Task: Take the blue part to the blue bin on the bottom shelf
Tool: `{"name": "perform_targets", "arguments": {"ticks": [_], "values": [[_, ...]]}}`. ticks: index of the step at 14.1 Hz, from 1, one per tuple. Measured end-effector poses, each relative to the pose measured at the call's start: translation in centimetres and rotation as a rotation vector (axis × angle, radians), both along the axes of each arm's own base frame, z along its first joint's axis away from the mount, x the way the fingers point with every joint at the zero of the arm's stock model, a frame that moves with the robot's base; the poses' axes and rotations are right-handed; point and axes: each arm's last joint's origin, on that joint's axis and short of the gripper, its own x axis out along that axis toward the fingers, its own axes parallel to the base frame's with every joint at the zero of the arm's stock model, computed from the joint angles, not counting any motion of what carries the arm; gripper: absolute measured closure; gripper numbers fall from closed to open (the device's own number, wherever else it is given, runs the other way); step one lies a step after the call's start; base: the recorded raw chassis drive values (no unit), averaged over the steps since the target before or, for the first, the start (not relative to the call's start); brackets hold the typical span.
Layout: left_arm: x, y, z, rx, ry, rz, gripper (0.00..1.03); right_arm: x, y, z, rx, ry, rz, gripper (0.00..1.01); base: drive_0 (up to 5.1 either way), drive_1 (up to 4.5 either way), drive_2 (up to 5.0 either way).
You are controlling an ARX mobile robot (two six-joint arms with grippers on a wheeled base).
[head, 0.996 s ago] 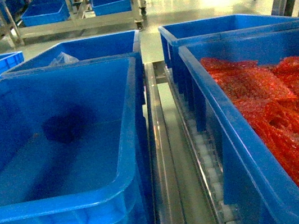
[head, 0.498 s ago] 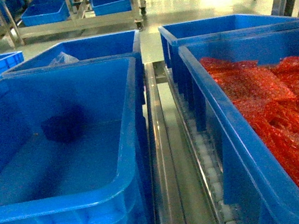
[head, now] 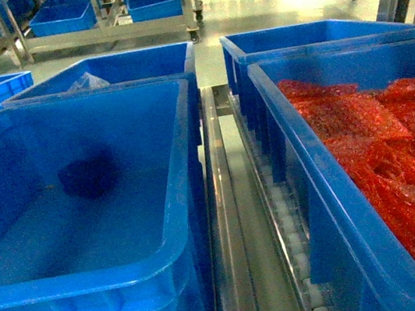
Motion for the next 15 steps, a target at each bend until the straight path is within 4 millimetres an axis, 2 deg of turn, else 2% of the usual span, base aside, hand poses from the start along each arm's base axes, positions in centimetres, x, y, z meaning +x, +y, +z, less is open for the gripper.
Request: {"name": "perform_targets", "arguments": {"ticks": [9, 10, 11, 15], "values": [[-1.4, 0.0, -0.1, 0.000, 0.002, 0.000, 1.01, 0.0, 0.0, 0.0, 0.000, 0.000, 0.000, 0.03, 0.0, 0.00, 0.0], [-1.9, 0.0, -0.6, 0.000, 0.050, 0.000, 1.01, 0.0, 0.0, 0.0, 0.000, 0.000, 0.000, 0.03, 0.0, 0.00, 0.0], [-2.4, 0.0, -0.5, 0.000, 0.022, 0.001, 1.01, 0.0, 0.0, 0.0, 0.000, 0.000, 0.000, 0.03, 0.0, 0.00, 0.0], [-2.4, 0.0, -0.4, 0.002, 0.014, 0.000, 1.01, 0.0, 0.0, 0.0, 0.000, 0.000, 0.000, 0.03, 0.0, 0.00, 0.0]]}}
